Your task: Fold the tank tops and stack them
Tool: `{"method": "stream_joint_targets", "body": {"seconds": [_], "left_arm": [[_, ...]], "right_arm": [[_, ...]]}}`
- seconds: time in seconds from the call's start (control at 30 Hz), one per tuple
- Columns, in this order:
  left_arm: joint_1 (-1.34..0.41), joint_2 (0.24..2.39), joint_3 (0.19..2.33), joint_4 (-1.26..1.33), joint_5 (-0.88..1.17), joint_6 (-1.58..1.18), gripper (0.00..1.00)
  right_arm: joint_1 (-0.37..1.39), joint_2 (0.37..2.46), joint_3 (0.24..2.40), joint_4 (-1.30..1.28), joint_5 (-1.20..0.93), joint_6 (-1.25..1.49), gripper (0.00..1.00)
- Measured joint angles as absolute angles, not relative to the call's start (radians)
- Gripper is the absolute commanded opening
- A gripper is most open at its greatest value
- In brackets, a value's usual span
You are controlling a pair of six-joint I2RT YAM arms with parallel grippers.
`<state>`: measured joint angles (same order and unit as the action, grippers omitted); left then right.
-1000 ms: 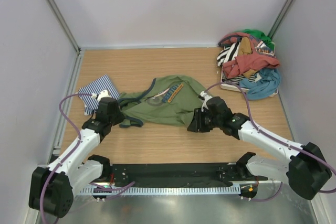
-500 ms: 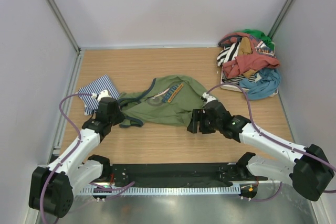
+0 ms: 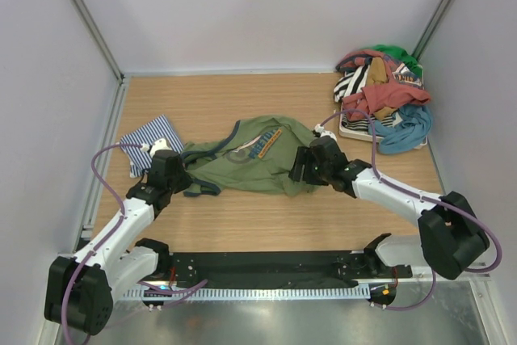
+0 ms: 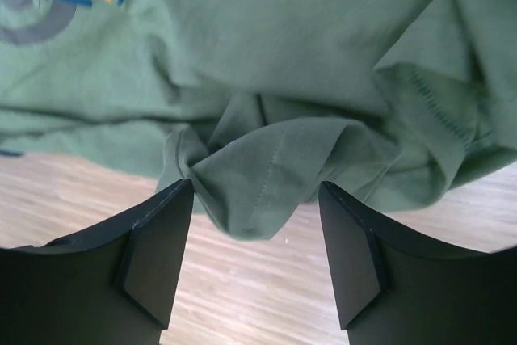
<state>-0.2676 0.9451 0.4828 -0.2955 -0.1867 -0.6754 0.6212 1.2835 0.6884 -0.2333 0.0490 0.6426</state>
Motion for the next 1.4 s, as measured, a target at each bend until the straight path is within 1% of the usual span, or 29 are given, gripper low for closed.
{"method": "stream_joint_targets", "body": {"seconds": [0.1, 0.17, 0.2, 0.27, 0.3, 0.37, 0.4, 0.47, 0.53, 0.67, 0.8, 0.97, 1.13, 1.17, 1.23, 1.27, 1.3, 1.37, 1.4], "left_arm": [[-0.268, 0.945, 0.483, -0.295, -0.186, -0.675, 0.0], [-0.268, 0.945, 0.483, -0.295, -0.186, -0.675, 0.0], [-0.268, 0.945, 0.483, -0.295, -0.185, -0.675, 0.0], [-0.268, 0.945, 0.483, -0.295, -0.185, -0.674, 0.0], [-0.268, 0.945, 0.483, -0.295, -0.183, -0.673, 0.0], [-0.268, 0.945, 0.483, -0.295, -0.183, -0.673, 0.0], [-0.268, 0.945, 0.483, -0.295, -0.183, -0.673, 0.0], [-0.268, 0.945, 0.483, -0.295, -0.183, -0.673, 0.0], [-0.268, 0.945, 0.483, -0.295, -0.182, -0.673, 0.0], [-0.268, 0.945, 0.483, -0.295, -0.183, -0.672, 0.0], [-0.268, 0.935, 0.483, -0.296, -0.183, -0.672, 0.0], [-0.268, 0.9, 0.482, -0.297, -0.183, -0.673, 0.0], [-0.268, 0.833, 0.469, -0.299, -0.194, -0.691, 0.0], [-0.268, 0.815, 0.463, -0.302, -0.2, -0.697, 0.0], [-0.268, 0.781, 0.453, -0.306, -0.212, -0.705, 0.0], [-0.268, 0.77, 0.45, -0.308, -0.217, -0.707, 0.0], [-0.268, 0.764, 0.448, -0.308, -0.221, -0.709, 0.0], [-0.268, 0.763, 0.448, -0.311, -0.23, -0.71, 0.0], [-0.268, 0.765, 0.448, -0.312, -0.236, -0.711, 0.0]], "right_arm": [[0.57, 1.309, 0.692, -0.203, 0.03, 0.645, 0.68], [0.548, 1.327, 0.692, -0.186, 0.008, 0.649, 0.64], [0.54, 1.333, 0.691, -0.178, -0.006, 0.65, 0.53], [0.53, 1.341, 0.688, -0.154, -0.041, 0.654, 0.45], [0.526, 1.343, 0.686, -0.141, -0.062, 0.657, 0.37], [0.522, 1.342, 0.686, -0.124, -0.095, 0.659, 0.26], [0.52, 1.342, 0.686, -0.114, -0.112, 0.661, 0.16], [0.517, 1.34, 0.686, -0.102, -0.151, 0.662, 0.02], [0.516, 1.328, 0.686, -0.102, -0.188, 0.665, 0.01], [0.515, 1.218, 0.674, -0.144, -0.227, 0.665, 0.01], [0.515, 0.996, 0.657, -0.262, -0.229, 0.659, 0.01], [0.515, 0.786, 0.643, -0.421, -0.204, 0.657, 0.01], [0.515, 0.66, 0.638, -0.573, -0.138, 0.671, 0.01], [0.515, 0.644, 0.638, -0.596, -0.127, 0.678, 0.09], [0.515, 0.625, 0.627, -0.622, -0.125, 0.688, 0.28], [0.515, 0.619, 0.612, -0.621, -0.132, 0.693, 0.45], [0.515, 0.623, 0.595, -0.616, -0.147, 0.699, 0.51], [0.515, 0.653, 0.551, -0.604, -0.181, 0.702, 0.59], [0.515, 0.668, 0.529, -0.592, -0.192, 0.703, 0.6]]}}
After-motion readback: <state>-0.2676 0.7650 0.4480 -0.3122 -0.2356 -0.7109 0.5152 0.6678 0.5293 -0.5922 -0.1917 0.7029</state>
